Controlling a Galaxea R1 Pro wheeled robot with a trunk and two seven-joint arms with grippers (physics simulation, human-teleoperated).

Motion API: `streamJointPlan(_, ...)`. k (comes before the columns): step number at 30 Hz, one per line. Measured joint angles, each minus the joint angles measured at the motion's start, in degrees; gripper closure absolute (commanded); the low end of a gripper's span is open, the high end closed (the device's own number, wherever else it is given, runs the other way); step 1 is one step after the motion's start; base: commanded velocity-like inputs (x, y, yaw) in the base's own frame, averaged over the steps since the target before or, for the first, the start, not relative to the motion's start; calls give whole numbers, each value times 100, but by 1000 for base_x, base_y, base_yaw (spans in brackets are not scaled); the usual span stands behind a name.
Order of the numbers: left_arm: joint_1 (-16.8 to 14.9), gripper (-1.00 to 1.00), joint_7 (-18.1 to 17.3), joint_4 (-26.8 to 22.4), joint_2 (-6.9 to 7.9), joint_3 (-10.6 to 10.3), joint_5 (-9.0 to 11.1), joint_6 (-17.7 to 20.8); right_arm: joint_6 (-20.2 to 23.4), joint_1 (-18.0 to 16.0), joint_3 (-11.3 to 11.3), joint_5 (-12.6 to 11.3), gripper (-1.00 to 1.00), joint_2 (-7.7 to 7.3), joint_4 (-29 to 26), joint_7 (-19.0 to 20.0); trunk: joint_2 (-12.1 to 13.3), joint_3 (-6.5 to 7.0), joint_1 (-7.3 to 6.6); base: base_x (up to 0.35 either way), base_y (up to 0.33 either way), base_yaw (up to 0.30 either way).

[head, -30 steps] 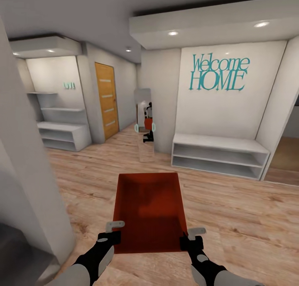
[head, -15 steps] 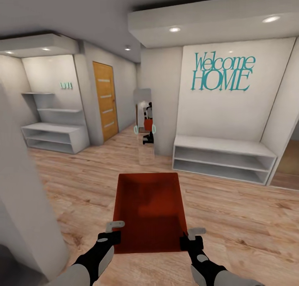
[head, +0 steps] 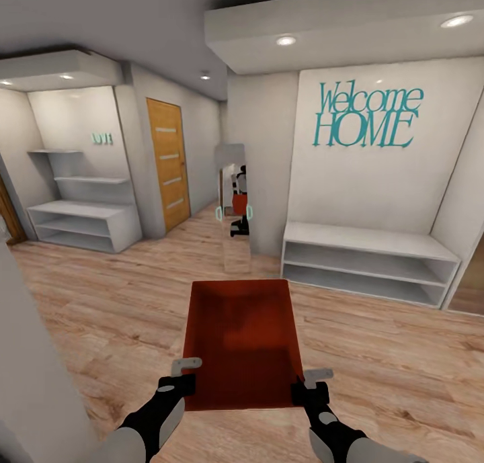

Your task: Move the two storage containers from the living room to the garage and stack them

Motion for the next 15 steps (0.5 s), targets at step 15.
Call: streamJointPlan(15, 0, 100, 0, 1, 0, 0, 1, -1, 0, 0, -1, 3, 100, 0, 0, -1, 0, 0, 0, 322, 0, 0)
